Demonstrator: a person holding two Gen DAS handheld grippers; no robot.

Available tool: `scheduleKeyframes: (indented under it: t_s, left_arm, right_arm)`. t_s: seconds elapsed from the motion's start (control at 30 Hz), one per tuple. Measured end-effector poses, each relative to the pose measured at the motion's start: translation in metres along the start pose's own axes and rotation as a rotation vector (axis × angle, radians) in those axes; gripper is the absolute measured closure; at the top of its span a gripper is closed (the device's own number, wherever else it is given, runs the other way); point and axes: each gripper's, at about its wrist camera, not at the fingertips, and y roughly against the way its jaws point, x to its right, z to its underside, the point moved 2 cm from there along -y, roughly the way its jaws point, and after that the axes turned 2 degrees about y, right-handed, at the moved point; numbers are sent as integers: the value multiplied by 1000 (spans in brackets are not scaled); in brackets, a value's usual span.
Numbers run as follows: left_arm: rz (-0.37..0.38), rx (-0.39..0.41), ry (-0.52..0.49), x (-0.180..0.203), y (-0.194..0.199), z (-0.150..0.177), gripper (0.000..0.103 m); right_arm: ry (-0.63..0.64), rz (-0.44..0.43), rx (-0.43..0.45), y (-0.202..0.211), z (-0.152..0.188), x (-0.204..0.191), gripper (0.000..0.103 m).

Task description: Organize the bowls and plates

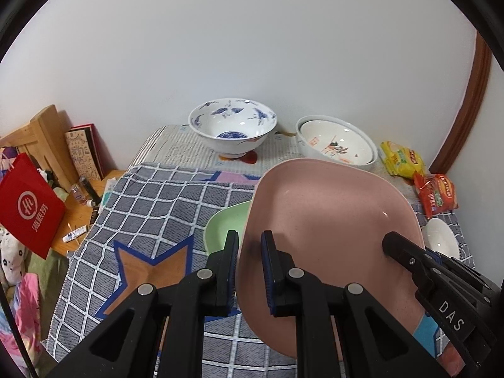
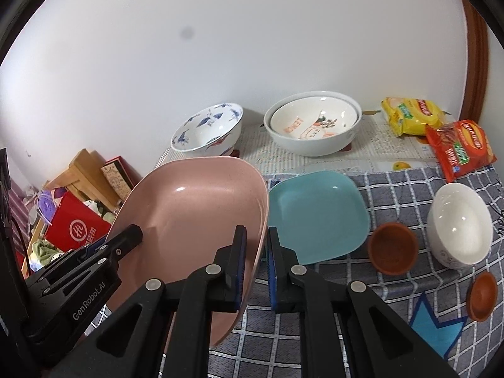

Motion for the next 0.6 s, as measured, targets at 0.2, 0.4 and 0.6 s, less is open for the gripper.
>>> scheduleKeyframes:
  t_s: [0.2,0.4,0.6]
  left_arm:
    - [-21,-37,22,-16,-18,7,89]
    - [-41,-84,35,-26,-39,16,89]
    - [-54,-136,53,-34,-63,26,89]
  right_arm:
    - [17,-13,-41,-23,6,-11,91]
    - [28,-18,-101,-52,13,-15,91]
    - [41,-17,-162,-81,21,-16,91]
